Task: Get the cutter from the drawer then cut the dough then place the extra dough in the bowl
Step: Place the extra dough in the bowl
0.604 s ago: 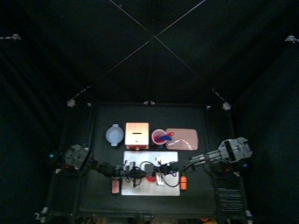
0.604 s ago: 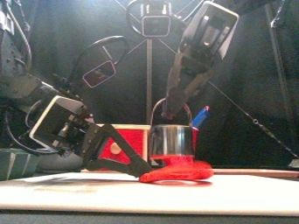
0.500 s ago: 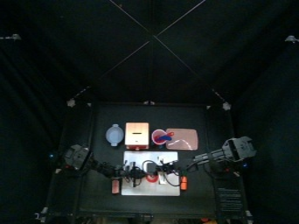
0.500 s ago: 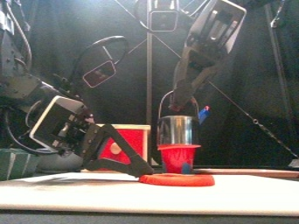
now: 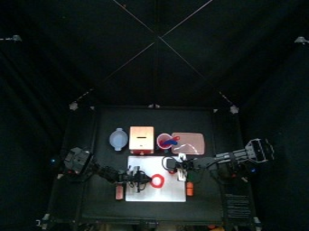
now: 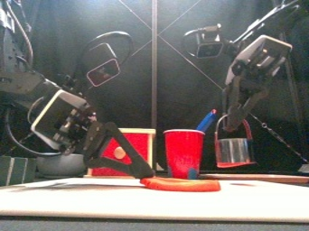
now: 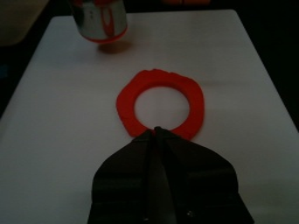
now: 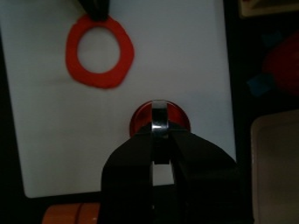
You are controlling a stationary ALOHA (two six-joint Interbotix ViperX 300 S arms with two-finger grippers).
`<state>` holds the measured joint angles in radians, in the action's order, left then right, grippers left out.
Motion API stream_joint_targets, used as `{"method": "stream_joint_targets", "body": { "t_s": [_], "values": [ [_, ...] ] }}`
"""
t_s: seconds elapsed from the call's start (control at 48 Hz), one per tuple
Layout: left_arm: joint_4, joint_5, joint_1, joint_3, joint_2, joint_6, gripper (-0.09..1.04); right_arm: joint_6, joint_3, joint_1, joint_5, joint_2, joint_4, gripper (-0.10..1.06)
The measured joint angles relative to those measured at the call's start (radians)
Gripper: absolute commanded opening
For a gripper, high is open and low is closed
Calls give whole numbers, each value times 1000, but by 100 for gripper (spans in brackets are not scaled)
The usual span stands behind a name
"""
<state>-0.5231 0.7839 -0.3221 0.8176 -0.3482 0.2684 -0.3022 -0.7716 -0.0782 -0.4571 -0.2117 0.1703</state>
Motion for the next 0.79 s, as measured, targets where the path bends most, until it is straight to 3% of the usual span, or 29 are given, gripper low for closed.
{"method": "stream_joint_targets", "body": {
  "t_s": [0.396, 0.646, 0.792],
  "values": [
    [71, -3, 51, 14, 120, 0, 58, -3, -95, 26, 132, 0, -17, 41],
    [95, -11, 78, 14, 120, 0, 61, -5, -91, 29, 138, -2, -54, 71],
    [118, -51, 98, 3, 120, 0, 66, -8, -84, 37, 140, 0, -71, 80]
  ]
}}
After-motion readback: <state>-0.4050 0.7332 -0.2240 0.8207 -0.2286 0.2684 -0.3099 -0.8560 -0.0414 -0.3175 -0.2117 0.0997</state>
